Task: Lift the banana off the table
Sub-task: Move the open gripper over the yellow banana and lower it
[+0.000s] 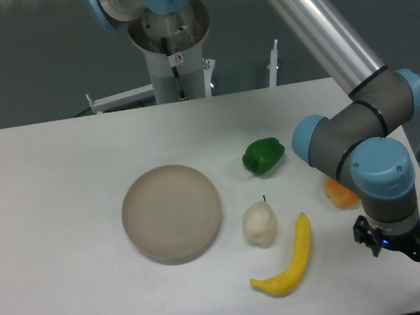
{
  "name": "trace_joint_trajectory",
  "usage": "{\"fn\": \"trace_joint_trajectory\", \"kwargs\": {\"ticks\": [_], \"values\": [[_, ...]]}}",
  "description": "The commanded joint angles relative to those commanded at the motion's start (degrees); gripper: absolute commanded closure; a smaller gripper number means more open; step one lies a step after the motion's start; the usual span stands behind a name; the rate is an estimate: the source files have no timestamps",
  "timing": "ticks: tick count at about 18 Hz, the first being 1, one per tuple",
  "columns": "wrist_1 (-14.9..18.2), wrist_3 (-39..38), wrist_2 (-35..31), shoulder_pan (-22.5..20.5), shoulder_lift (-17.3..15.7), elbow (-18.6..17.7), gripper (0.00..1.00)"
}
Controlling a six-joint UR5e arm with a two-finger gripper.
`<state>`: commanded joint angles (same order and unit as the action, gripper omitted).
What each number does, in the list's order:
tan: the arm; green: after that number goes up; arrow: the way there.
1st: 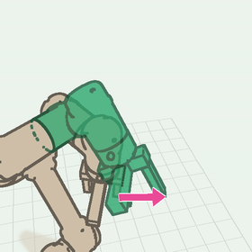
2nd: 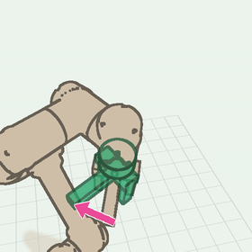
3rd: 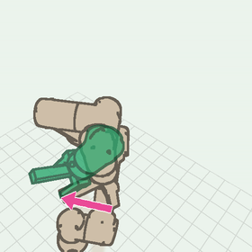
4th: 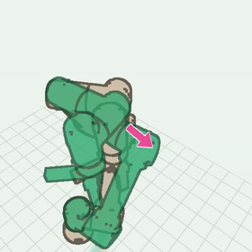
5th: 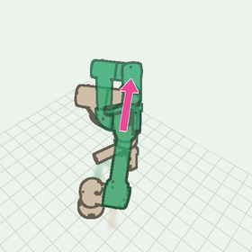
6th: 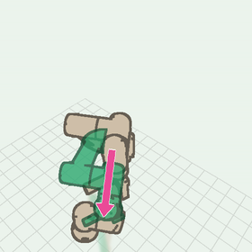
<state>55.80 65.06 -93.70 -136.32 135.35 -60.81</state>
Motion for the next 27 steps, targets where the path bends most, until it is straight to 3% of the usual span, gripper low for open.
{"fn": "trace_joint_trajectory", "kwargs": {"ticks": [6, 18, 27], "values": [[0.53, -13.01, 5.90, 0.61, -2.81, -5.71, 0.00], [-0.43, -13.47, 5.46, 4.92, -3.87, -15.20, 0.00], [-1.40, -11.71, 5.46, 4.92, -2.73, -16.00, 0.00]]}}
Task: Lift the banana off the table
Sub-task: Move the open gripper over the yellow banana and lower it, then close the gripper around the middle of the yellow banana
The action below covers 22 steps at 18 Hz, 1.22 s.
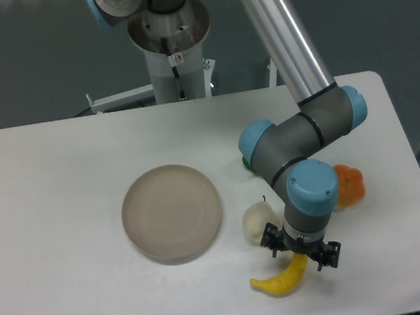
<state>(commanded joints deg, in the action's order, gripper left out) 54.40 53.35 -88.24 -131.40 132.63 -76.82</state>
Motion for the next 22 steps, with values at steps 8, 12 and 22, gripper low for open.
{"fn": "trace_joint_trajectory", "kwargs": {"ticks": [8, 12, 22], "values": [[-1.05, 0.00, 0.00, 0.00, 0.53, -0.09, 0.16], [-1.14, 0.00, 0.09, -0.09, 0.44, -0.09, 0.43], [-1.14, 0.00, 0.09, -0.09, 0.35, 0.26, 0.60]]}}
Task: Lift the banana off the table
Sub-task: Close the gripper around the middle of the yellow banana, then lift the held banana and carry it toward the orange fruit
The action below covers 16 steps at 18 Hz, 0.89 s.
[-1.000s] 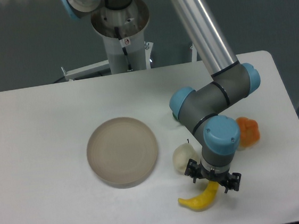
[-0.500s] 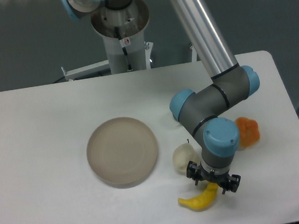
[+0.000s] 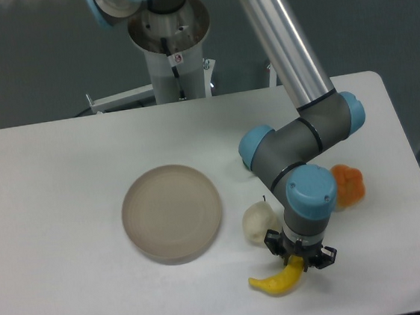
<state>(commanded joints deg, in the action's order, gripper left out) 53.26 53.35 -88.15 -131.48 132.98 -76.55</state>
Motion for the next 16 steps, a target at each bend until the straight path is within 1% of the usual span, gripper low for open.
{"fn": "trace_joint_trajectory", "kwargs": {"ticks": [4, 6, 10, 11, 13, 16], "values": [[0.00, 0.70, 0.00, -0.35, -0.35, 1.23, 0.61], [0.09, 2.11, 0.00, -0.44, -0.61, 1.32, 0.64], [0.09, 2.46, 0.00, -0.79, -1.23, 1.84, 0.67], [0.17, 3.68, 0.00, -1.14, -1.67, 2.46, 0.67], [0.35, 8.67, 0.00, -1.67, -2.89, 2.73, 0.67], [0.70, 11.16, 0.09, -3.25, -4.22, 4.48, 0.67]]}}
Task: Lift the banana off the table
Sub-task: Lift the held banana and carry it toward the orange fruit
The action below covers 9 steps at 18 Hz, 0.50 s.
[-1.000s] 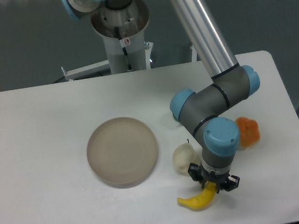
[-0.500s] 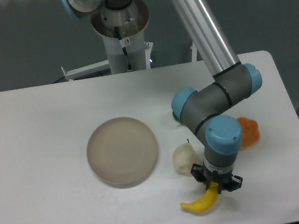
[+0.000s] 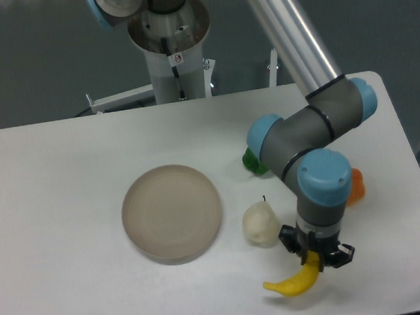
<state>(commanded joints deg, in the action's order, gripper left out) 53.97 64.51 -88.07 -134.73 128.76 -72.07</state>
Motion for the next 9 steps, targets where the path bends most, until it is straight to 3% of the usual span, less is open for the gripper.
{"fn": "trace_joint_trajectory", "kwargs": {"ticks": [3, 9], "values": [[0.35, 3.24, 0.17, -1.14, -0.35, 3.16, 0.67], [0.61, 6.59, 0.09, -4.84, -1.32, 5.36, 0.67]]}}
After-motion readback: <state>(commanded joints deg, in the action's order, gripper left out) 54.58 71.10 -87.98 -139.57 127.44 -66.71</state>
